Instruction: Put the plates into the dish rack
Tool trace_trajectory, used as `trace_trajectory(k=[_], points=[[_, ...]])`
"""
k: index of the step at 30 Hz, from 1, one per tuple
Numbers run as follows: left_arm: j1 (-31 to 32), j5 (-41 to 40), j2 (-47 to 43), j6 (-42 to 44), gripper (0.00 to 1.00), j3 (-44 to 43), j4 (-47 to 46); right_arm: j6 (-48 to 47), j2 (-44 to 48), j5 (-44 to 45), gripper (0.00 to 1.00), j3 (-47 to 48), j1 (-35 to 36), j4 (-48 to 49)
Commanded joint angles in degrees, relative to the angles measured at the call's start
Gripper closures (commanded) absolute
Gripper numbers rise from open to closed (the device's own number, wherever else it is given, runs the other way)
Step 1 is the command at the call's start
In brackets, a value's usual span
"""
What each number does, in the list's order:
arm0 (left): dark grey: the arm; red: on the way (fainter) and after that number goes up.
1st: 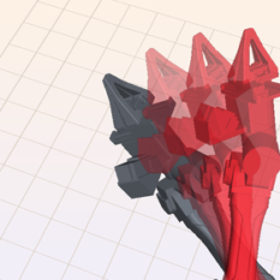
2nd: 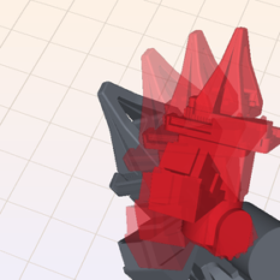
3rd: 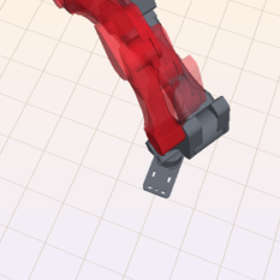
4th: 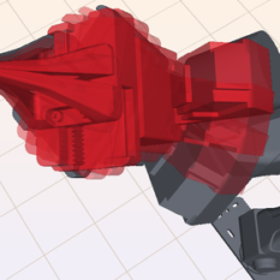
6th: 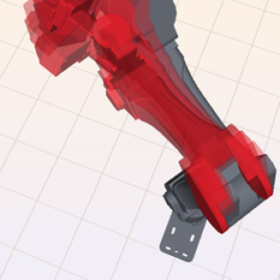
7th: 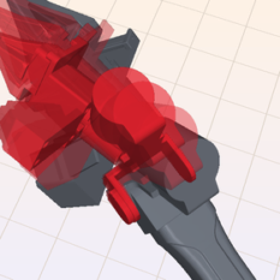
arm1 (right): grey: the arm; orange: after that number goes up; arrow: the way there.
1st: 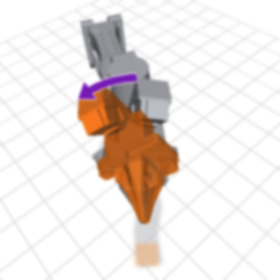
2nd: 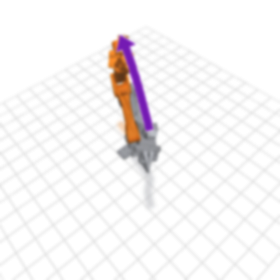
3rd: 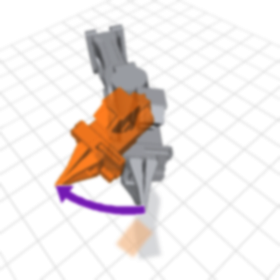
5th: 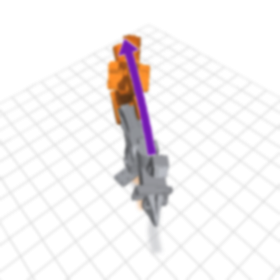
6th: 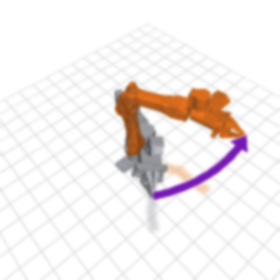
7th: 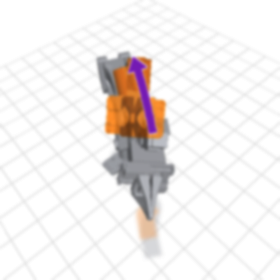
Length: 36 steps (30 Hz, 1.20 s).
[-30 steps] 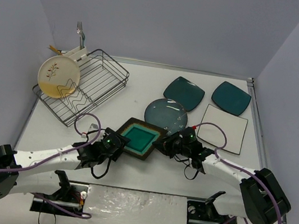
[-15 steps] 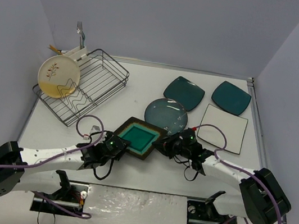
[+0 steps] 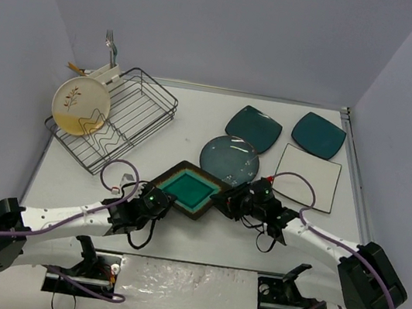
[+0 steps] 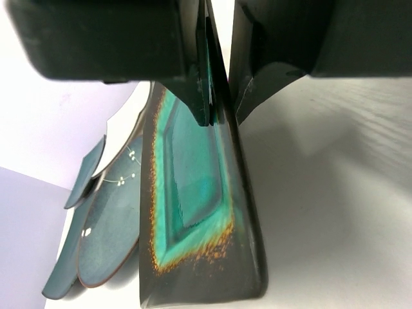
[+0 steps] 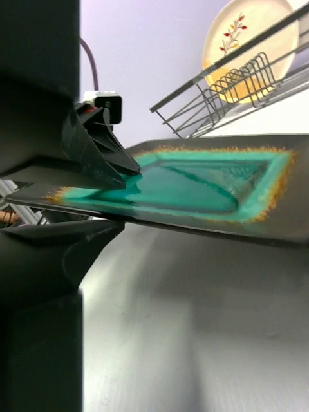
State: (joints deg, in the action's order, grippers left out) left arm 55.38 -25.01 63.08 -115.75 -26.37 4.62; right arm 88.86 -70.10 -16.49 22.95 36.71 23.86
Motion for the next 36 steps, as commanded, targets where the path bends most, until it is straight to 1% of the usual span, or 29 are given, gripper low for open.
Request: trace_trajectory(k=[1, 4, 7, 8, 10, 11, 13, 17, 19, 20, 21, 23, 26, 29, 32, 34, 36], points=[[0.49, -5.09, -4.84, 2.65, 1.0, -3.29, 4.63, -5.35, 6.34, 2.43, 0.53, 4.86, -0.02, -2.3], [0.52, -6.6, -8.08, 5.09, 1.0, -5.02, 8.05, -7.9, 7.98, 3.3, 0.3, 5.71, -0.55, -5.91], [0.52, -7.8, -11.06, 10.64, 1.0, -6.84, 10.66, -11.25, 9.37, 2.65, 0.14, 6.39, -1.22, -10.12], [0.52, -7.9, -12.27, 12.65, 1.0, -7.66, 11.96, -12.83, 9.9, 2.41, 0.1, 6.72, -1.58, -11.79], [0.52, -8.17, -14.11, 16.05, 1.0, -8.86, 14.12, -15.58, 10.82, 2.12, 0.06, 7.24, -2.65, -14.24], [0.52, -8.38, -15.66, 19.14, 1.0, -9.99, 15.82, -17.28, 11.79, 1.91, 0.04, 7.44, -3.27, -16.1], [0.52, -8.75, -17.83, 21.47, 1.0, -10.96, 18.42, -20.38, 12.98, 1.32, 0.03, 7.77, -4.68, -18.24], [0.52, -9.53, -21.95, 35.01, 1.0, -18.11, 25.41, -30.69, 15.21, -3.36, 0.03, 9.54, -9.53, -22.4], [0.52, -10.75, -23.0, 43.18, 1.0, -22.38, 29.02, -35.39, 15.78, -3.64, 0.03, 11.4, -11.47, -26.21], [0.52, -10.87, -23.06, 43.66, 1.0, -24.08, 29.34, -36.02, 15.83, -3.53, 0.03, 11.74, -11.49, -26.63], [0.52, -11.54, -23.35, 46.72, 1.0, -25.84, 30.97, -39.35, 16.06, -2.89, 0.03, 13.56, -11.6, -28.83], [0.43, -12.98, -23.13, 58.13, 1.0, -30.86, 31.97, -43.7, 16.22, -2.13, 0.03, 16.15, -11.75, -31.31], [0.43, -14.12, -21.3, 69.37, 1.0, -39.35, 33.55, -47.08, 16.15, -1.81, 0.03, 18.8, -11.9, -33.36], [0.2, -17.66, -17.51, 81.28, 1.0, -47.67, 37.64, -49.42, 16.14, -2.06, 0.03, 21.19, -11.92, -34.18], [-0.63, -21.29, -13.44, 93.67, 1.0, -58.73, 39.61, -50.95, 15.42, -2.19, 0.03, 23.36, -12.16, -34.69], [-1.58, -22.07, -10.54, 99.78, 1.0, -63.33, 39.22, -52.4, 14.74, -2.17, 0.03, 25.07, -12.18, -34.89], [-4.52, -20.76, -7.2, 106.19, 1.0, -67.55, 38.42, -54.43, 13.94, -1.09, 0.03, 26.61, -12.18, -34.93]])
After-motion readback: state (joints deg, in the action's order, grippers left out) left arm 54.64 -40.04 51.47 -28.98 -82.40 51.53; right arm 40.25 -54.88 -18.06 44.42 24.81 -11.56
